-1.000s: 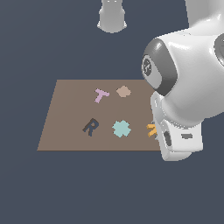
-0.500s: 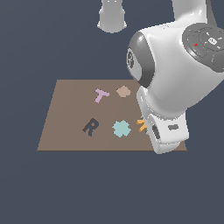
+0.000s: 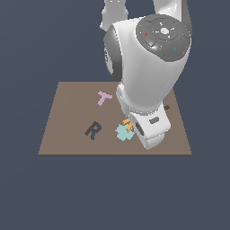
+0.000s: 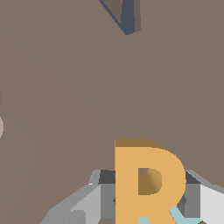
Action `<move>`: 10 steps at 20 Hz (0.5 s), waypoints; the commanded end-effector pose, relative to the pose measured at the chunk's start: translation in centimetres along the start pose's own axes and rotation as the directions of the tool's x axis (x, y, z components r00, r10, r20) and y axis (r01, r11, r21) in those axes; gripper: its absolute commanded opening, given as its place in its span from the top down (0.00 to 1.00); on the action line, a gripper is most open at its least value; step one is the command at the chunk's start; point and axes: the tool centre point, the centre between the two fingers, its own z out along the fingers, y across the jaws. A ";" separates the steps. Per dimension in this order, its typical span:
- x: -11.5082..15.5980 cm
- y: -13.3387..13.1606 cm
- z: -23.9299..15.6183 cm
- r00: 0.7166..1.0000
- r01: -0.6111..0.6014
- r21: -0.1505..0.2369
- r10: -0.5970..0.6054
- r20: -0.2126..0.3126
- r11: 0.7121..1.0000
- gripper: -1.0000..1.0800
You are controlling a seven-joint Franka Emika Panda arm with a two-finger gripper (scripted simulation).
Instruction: Insert a designated object into the corresponding slot on a board.
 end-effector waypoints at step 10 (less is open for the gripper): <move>-7.0 -3.1 -0.3 0.956 0.293 -0.001 -0.293 0.001 0.956 1.00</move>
